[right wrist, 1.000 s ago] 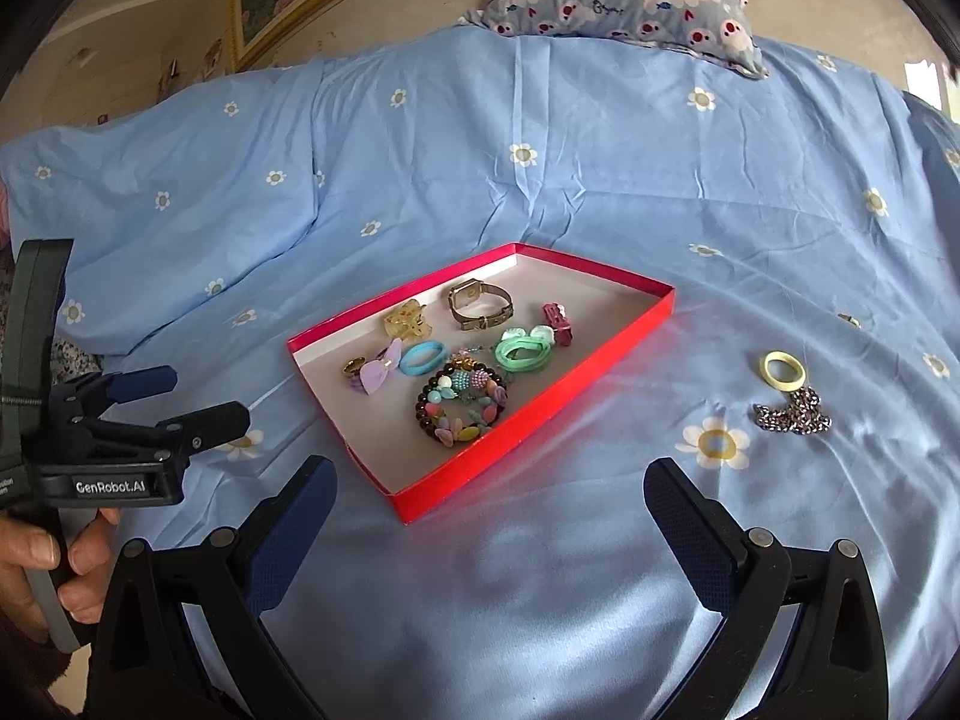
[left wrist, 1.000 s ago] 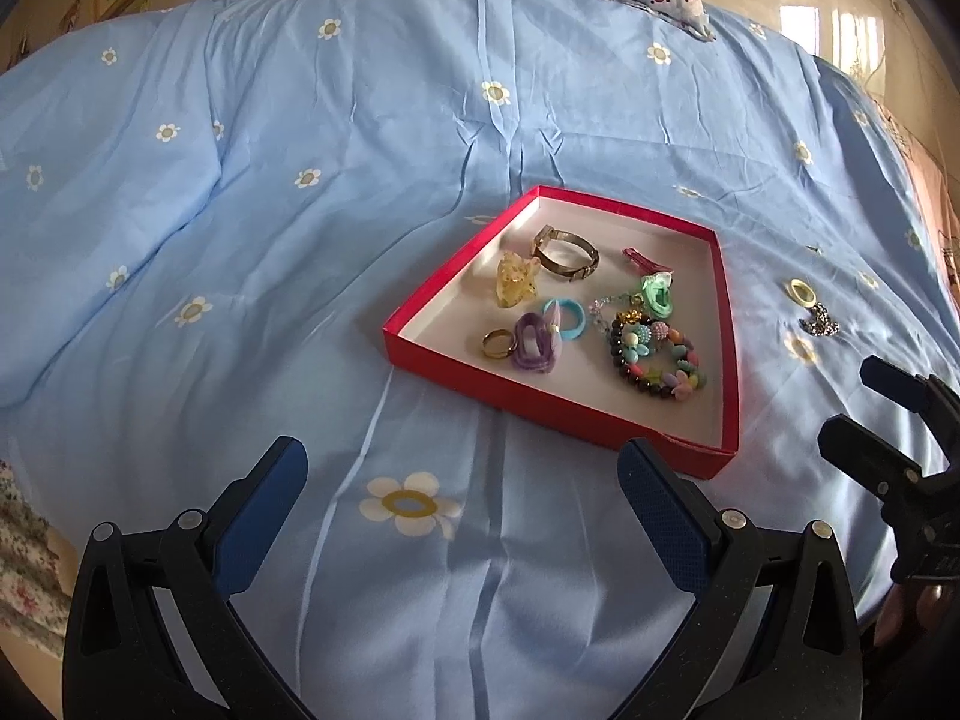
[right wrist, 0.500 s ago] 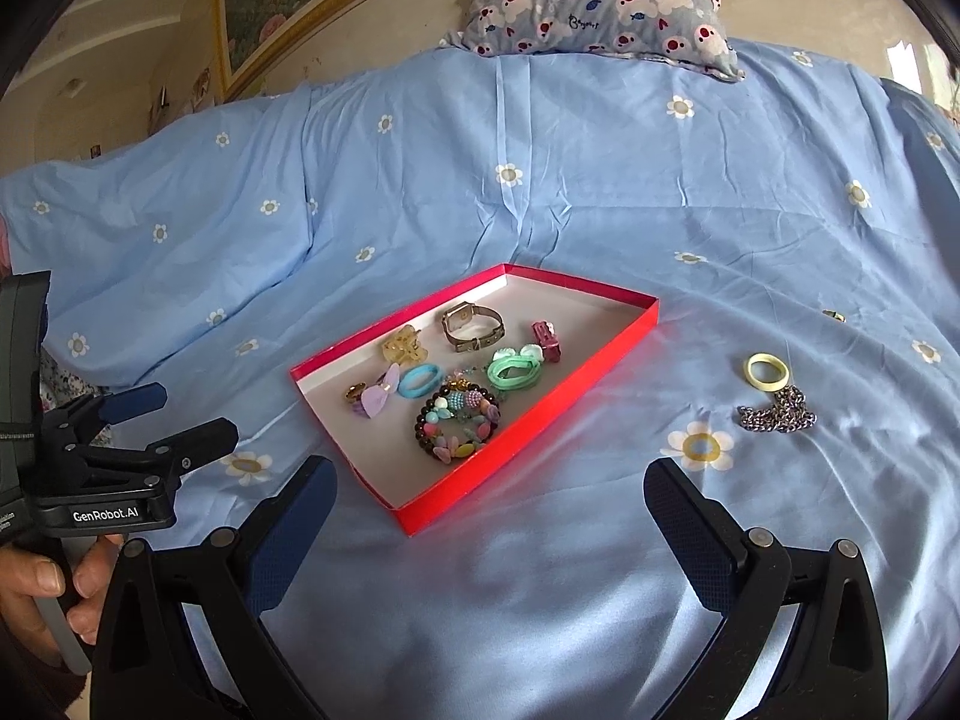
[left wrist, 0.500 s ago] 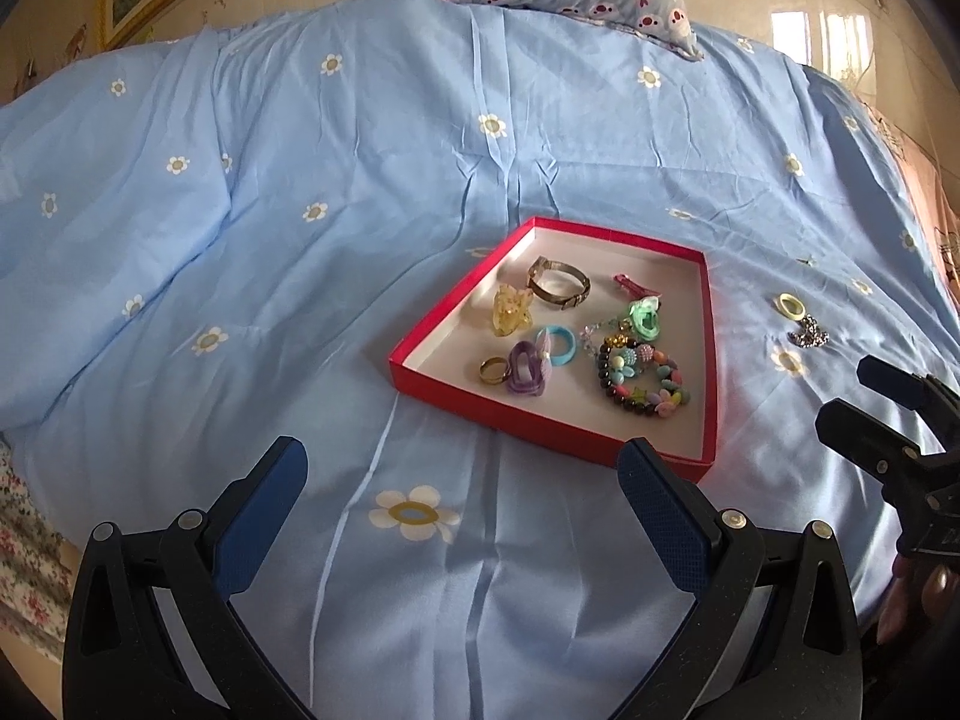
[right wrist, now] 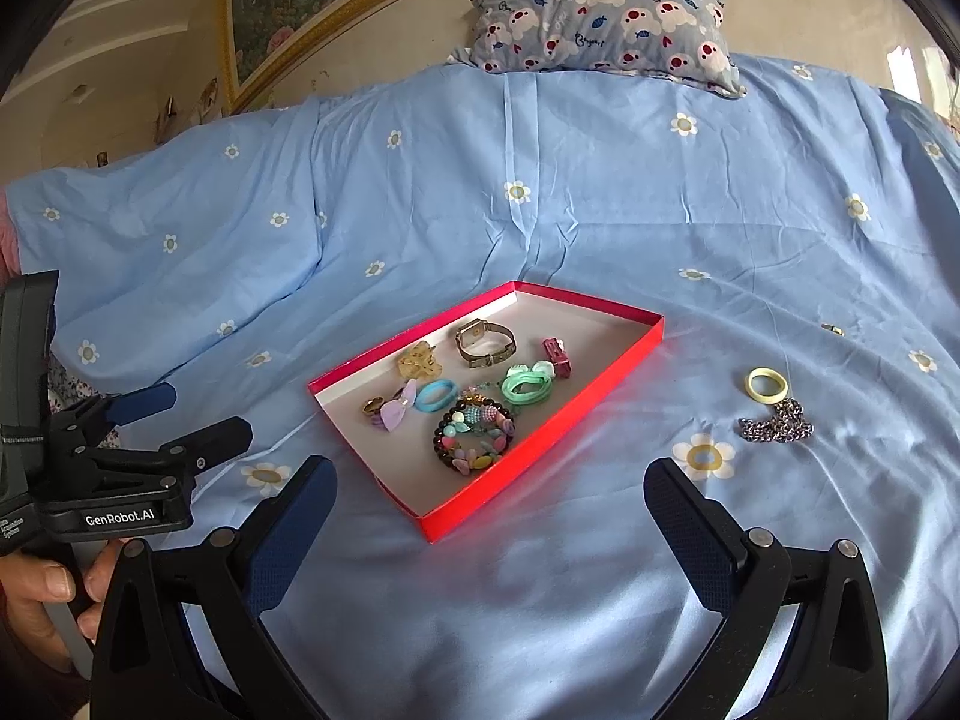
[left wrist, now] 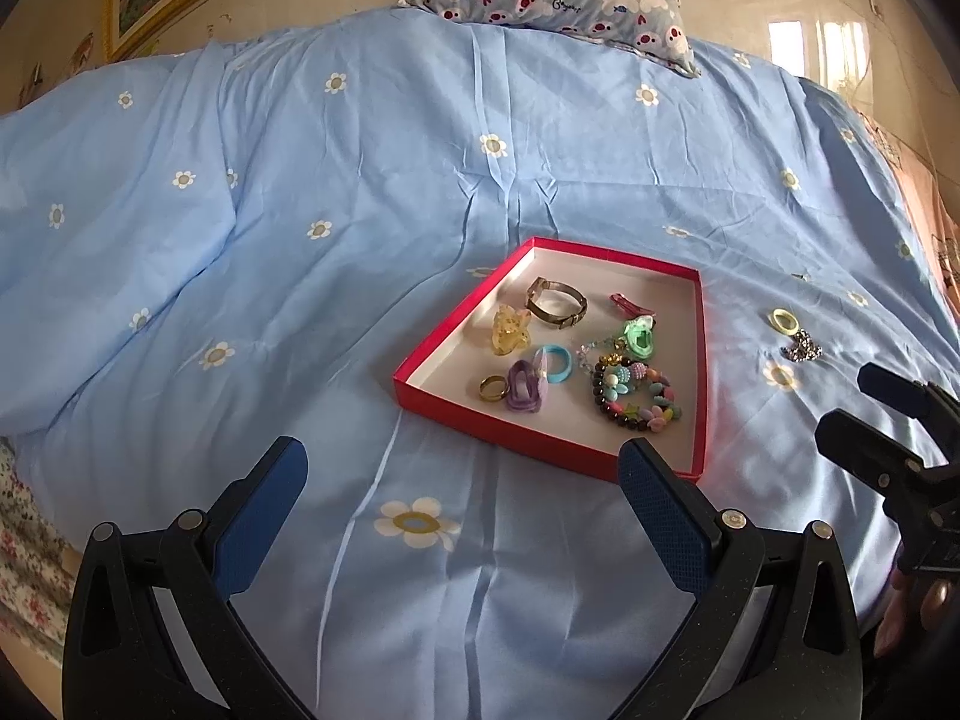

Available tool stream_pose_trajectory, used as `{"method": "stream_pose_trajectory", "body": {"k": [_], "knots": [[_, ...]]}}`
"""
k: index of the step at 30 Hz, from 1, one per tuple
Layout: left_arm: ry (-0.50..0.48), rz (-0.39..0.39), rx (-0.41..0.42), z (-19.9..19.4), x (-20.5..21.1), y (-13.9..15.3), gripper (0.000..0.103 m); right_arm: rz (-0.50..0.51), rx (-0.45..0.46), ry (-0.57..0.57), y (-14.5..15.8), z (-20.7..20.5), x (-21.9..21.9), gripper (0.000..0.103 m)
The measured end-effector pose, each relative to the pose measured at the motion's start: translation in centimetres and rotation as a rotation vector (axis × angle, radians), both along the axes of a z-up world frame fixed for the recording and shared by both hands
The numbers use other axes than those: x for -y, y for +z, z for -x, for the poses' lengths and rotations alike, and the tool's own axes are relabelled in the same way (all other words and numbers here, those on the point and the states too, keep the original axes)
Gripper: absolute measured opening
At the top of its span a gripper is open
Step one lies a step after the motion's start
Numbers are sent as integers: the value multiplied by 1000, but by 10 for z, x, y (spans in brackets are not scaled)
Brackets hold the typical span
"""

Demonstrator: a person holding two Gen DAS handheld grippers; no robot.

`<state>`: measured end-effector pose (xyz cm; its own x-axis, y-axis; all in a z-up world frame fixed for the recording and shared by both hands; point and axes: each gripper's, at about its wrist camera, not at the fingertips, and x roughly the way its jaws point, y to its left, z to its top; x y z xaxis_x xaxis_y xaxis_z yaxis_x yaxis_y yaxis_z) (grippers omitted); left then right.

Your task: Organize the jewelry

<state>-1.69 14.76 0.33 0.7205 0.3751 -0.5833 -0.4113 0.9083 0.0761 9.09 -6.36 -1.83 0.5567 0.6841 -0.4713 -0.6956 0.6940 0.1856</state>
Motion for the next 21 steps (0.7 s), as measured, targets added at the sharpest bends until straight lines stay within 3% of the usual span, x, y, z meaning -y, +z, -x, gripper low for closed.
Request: {"method": "stream_pose_trajectory", "body": {"k": [12, 18, 21], "knots": [[-11, -6, 46, 10, 2, 5, 103, 1, 8, -10, 2, 6, 0, 103], [0, -96, 52, 10, 9, 6, 103, 6, 2, -25, 1, 6, 1, 103], [-21, -70, 49, 9, 8, 5, 103, 9, 0, -31, 0, 6, 1, 103]]}}
